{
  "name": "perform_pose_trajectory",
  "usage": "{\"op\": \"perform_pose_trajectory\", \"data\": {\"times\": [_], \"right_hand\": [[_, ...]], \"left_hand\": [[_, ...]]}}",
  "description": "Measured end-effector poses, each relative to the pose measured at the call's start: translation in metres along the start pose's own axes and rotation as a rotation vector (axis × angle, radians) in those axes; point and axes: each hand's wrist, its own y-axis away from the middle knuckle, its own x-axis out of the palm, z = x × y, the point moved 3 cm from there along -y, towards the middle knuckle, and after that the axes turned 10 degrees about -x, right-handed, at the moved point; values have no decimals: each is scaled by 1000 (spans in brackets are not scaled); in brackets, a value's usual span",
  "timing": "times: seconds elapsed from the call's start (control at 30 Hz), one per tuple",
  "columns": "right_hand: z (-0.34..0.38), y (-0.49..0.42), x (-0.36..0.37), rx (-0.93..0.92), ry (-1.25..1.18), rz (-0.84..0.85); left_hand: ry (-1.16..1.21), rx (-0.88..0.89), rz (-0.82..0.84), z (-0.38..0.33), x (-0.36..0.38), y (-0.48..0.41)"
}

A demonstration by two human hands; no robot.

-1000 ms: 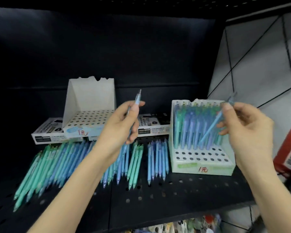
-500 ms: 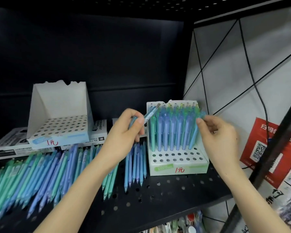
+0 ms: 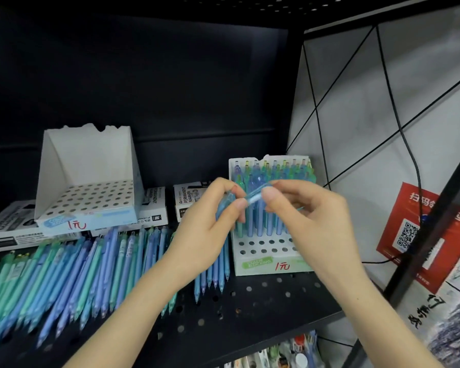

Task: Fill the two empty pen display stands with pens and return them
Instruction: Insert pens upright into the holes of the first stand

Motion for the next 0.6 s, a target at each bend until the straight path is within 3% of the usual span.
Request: {"op": "perform_pose_trajectory", "data": {"times": [0.13, 0.27, 0.37, 0.47, 0.6], "right_hand": [[2, -1, 4, 86, -195, -2], [0, -6, -30, 137, -238, -106], [-2, -11, -58, 82, 1, -173], [-4, -14, -70, -26, 374, -146], [-9, -15, -68, -112, 633, -96]], "left_hand": [[-23, 40, 8, 1, 3, 2], [-34, 70, -116, 3, -6, 1], [-21, 50, -185, 1, -12, 1], [-48, 36, -187, -1, -11, 3], [-84, 11, -192, 1, -6, 3]]}}
